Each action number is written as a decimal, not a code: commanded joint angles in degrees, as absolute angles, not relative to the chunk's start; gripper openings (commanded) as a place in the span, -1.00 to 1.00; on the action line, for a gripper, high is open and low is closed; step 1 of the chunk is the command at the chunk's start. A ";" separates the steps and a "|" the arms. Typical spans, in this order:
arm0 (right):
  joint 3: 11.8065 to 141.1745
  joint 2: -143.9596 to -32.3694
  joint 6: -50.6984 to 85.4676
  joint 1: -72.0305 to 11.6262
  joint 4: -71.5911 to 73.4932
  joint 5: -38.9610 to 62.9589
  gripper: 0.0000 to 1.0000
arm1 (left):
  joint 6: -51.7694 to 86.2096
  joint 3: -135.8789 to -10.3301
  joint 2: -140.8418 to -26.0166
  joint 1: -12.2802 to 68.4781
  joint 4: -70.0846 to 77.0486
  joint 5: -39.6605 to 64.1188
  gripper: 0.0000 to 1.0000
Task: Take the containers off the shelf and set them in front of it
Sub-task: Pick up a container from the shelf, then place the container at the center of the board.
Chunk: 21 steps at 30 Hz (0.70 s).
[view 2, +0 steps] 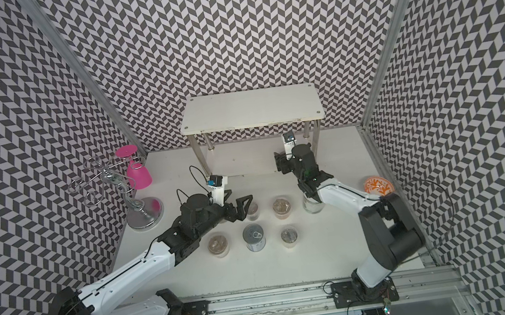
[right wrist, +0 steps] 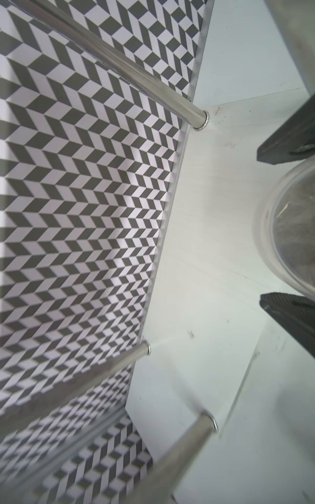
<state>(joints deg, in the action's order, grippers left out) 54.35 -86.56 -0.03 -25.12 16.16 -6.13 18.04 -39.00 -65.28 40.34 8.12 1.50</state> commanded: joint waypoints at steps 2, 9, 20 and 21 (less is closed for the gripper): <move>48.58 -76.80 1.53 -28.27 12.26 -4.65 0.39 | 17.58 -38.42 -65.04 39.53 10.55 3.53 0.99; 39.88 -62.09 10.77 -38.42 -0.04 -11.90 0.40 | 17.58 -38.44 -64.96 39.11 11.05 5.82 0.99; 30.63 -49.17 29.74 -45.57 -17.76 -22.47 0.39 | 18.37 -35.04 -63.47 39.28 13.73 12.09 0.99; 30.01 -49.02 31.50 -45.70 -18.72 -22.64 0.38 | 18.37 -34.76 -63.25 39.29 13.72 12.41 0.99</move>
